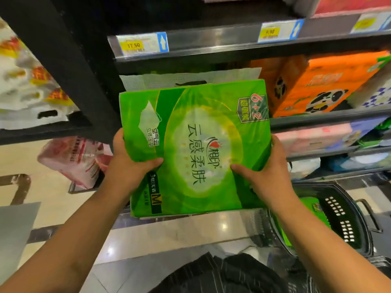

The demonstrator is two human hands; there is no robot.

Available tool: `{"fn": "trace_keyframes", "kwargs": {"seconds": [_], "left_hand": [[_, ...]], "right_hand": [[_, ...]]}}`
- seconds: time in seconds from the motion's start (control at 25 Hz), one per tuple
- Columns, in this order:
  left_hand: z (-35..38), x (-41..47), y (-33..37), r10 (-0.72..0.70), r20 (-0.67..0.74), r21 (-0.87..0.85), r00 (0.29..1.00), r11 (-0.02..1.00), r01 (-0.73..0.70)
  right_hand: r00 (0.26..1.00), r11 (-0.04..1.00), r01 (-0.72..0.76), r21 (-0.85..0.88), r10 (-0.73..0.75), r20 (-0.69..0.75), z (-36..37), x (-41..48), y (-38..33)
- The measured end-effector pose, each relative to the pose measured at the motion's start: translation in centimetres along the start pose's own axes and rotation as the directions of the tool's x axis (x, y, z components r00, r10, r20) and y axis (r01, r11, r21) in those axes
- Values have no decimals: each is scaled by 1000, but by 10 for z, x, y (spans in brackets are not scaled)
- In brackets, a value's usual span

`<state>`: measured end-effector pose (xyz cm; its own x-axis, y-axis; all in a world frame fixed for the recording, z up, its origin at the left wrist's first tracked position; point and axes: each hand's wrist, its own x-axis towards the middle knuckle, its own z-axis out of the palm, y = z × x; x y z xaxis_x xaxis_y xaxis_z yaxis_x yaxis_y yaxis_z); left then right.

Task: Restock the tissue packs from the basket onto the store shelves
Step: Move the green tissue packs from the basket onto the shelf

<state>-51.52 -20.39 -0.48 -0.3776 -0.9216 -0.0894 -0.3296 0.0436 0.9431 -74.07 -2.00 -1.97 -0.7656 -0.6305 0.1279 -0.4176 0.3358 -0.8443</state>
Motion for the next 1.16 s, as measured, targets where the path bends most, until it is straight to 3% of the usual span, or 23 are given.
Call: {"fn": "trace_keyframes", "kwargs": {"seconds": [0.44, 0.56, 0.72, 0.88, 1.16], "left_hand": [[-62, -5, 84, 191, -76, -65, 979, 978, -196], [-68, 5, 109, 247, -89, -89, 965, 963, -255], [-67, 24, 146, 322, -152, 10, 934, 946, -324], [-60, 48, 182, 348, -154, -31, 925, 934, -357], [-46, 79, 233, 383, -217, -90, 898, 908, -409]], "right_hand": [[975, 973, 222, 64, -220, -34, -32, 33, -96], [964, 961, 262, 90, -257, -65, -43, 55, -117], [953, 946, 297, 132, -285, -105, -61, 89, -143], [944, 938, 322, 127, -307, -123, -77, 124, -160], [930, 922, 363, 136, -368, 18, -103, 184, -173]]}}
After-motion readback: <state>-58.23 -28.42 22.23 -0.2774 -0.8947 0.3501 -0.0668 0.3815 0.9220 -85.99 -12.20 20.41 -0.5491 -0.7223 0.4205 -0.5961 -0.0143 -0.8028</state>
